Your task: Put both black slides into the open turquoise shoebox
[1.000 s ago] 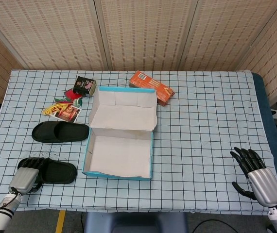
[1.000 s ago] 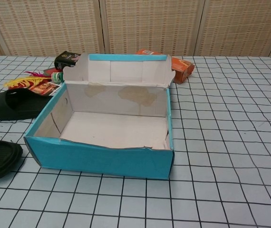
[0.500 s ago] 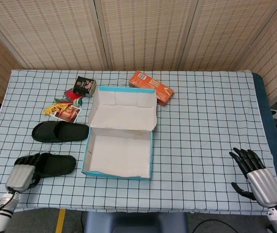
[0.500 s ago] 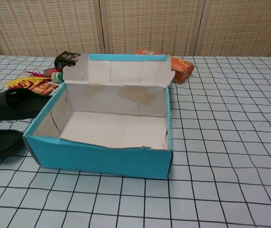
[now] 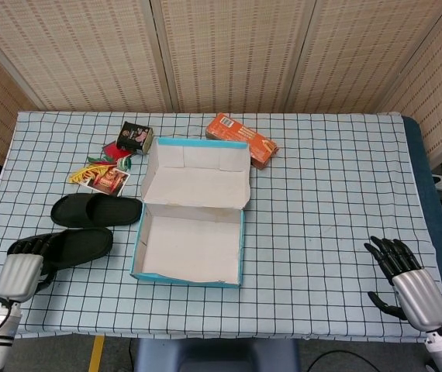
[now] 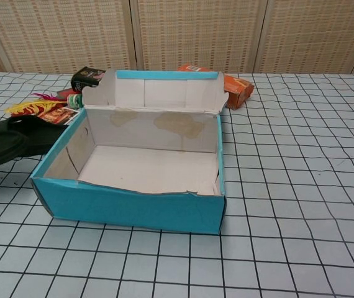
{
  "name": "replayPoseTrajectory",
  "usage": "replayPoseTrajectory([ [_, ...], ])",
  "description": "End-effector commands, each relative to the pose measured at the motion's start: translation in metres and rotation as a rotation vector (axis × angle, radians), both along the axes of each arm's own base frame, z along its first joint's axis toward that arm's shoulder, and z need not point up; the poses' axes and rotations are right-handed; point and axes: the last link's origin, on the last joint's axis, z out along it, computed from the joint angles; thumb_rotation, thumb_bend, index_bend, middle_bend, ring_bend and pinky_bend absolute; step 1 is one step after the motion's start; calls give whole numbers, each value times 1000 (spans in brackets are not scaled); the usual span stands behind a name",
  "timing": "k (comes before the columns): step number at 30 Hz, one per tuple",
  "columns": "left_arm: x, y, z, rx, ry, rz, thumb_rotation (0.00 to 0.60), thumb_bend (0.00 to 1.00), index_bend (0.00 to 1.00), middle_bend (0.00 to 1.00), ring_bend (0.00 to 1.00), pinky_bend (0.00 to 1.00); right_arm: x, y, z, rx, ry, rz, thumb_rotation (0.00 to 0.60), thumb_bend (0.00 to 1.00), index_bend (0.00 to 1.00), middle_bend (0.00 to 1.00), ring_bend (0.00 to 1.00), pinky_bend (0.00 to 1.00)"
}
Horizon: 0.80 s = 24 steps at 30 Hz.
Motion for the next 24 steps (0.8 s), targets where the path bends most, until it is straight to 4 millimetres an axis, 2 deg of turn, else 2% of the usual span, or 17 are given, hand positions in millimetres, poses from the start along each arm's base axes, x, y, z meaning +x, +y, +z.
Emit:
replayPoseTrajectory([
  [1, 20, 8, 19, 88, -38, -85, 600, 669, 807, 909, 867, 748, 0, 0, 0, 2, 0, 0, 600, 173, 0, 0, 0, 0],
  [5, 50, 16, 31, 137, -99, -166, 600, 670, 807, 910, 867, 748, 1, 0, -1, 4, 3, 2, 600, 173, 0, 0, 0, 0],
  [10, 100, 20, 23, 65, -209, -278, 600, 669, 807, 911, 868, 749, 1, -1, -3, 10, 4, 2, 600, 173, 0, 0, 0, 0],
  [20, 211, 33, -25, -155, -255, -463, 600, 666, 807, 912, 868, 749, 0, -2, -2, 17, -4, -1, 600, 173, 0, 0, 0, 0],
  [24, 242, 33, -45, -219, -259, -506, 600, 669, 807, 912, 868, 749, -1, -3, -3, 30, -6, -5, 600, 173, 0, 0, 0, 0],
])
